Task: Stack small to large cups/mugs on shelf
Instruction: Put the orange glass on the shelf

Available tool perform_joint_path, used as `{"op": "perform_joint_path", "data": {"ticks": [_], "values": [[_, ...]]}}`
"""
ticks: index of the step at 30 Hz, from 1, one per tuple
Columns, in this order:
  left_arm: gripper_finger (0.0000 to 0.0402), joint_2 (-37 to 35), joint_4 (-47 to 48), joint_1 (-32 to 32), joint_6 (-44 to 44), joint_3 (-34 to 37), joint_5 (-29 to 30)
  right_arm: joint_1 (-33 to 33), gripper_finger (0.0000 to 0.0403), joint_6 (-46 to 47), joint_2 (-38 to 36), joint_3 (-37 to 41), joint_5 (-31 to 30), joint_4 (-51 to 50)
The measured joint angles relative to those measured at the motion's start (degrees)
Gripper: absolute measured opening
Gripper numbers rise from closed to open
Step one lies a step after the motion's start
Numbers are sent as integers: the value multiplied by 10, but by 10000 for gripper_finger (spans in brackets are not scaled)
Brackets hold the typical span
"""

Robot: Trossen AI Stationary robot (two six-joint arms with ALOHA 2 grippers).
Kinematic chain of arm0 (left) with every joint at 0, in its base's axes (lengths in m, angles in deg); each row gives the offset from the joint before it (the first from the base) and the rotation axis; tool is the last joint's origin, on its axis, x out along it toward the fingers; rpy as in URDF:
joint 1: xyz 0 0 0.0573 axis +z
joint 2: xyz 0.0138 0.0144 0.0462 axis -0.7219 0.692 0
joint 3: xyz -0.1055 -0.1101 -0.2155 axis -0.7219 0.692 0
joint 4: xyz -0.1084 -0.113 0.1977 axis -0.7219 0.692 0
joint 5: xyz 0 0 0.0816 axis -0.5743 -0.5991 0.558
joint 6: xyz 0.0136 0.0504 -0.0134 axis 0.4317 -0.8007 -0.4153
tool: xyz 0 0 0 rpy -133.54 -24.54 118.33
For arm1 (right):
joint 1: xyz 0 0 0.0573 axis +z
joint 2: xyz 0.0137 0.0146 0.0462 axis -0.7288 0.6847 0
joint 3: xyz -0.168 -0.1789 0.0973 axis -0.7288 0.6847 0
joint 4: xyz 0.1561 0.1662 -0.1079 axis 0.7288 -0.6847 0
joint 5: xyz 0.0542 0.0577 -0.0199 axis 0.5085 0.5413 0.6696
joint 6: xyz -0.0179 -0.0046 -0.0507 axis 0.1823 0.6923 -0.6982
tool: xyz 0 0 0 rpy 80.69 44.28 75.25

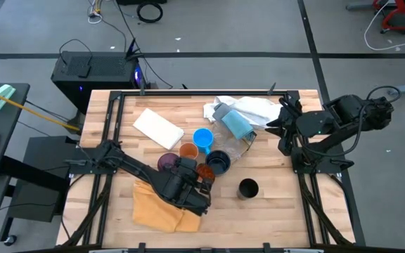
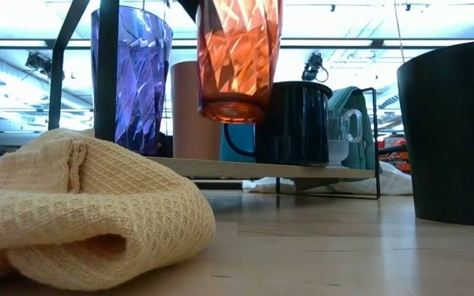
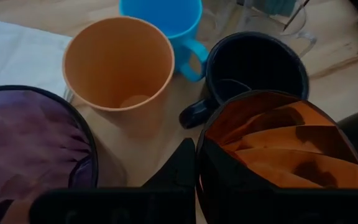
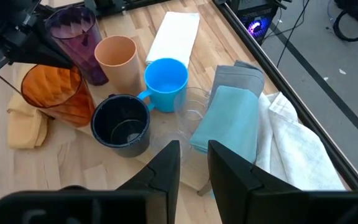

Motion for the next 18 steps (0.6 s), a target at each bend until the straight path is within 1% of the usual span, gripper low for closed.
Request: {"op": "perform_joint_path", "data": {"ticks": [12,18], "values": [[14,4,7,-7,20,0,14,0,89,0,0,0,0,0],[14,25,2,-10,36,0,9,0,89,0,0,0,0,0]]}}
